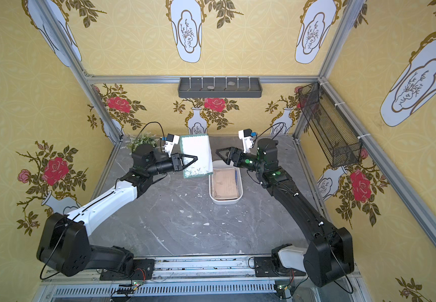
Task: Take out the stationery paper from the storage box
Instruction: Place the stationery paper at the center of the board.
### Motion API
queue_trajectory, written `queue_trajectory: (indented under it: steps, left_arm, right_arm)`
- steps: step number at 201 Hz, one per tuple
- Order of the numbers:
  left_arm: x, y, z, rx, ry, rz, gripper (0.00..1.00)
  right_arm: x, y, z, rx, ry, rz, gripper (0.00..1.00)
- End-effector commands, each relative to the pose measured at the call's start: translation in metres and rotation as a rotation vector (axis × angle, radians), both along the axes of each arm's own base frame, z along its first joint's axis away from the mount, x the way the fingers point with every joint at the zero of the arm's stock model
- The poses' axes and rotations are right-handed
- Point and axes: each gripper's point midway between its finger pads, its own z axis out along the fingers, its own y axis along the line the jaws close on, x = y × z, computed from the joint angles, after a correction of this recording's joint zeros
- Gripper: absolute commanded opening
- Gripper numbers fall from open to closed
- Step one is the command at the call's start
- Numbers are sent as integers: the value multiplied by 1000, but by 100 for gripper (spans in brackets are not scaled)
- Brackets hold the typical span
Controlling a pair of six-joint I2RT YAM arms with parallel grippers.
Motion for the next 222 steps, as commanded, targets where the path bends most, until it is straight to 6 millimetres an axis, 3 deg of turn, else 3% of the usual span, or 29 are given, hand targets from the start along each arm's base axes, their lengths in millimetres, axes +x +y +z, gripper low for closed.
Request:
queue_trajectory:
  steps: [1,35,58,94,142,177,187,211,222]
  left_arm:
    - [3,40,-62,207,160,110,0]
    - [12,77,-117,213,380,192,0]
    - [10,81,-157,273,486,208,0]
    - [11,87,-206,340,599,239,0]
    - [8,93,-250,484,689,253,0]
    - [1,106,-273,669,730,298,0]
    - [0,110,-276,713,730,313,8]
    - [-2,121,-275,806,716,360,46]
    - [-3,126,-271,839,701,386,58]
  right_arm:
    - [9,-14,-41,-165,65,-76,88]
    - [24,-22,-87,-292,171,-139,88]
    - [31,-25,-116,-393,237,-185,87]
    - [32,-13,-152,-593,261,-218,86]
    - [44,-13,-189,-740,337,-273,84]
    - [48,-18,-206,-799,365,-298,83]
    - [49,-19,-210,-810,369,-302,83]
    - [50,-21,-217,-833,381,-306,83]
    - [50,-22,-220,-842,385,-309,83]
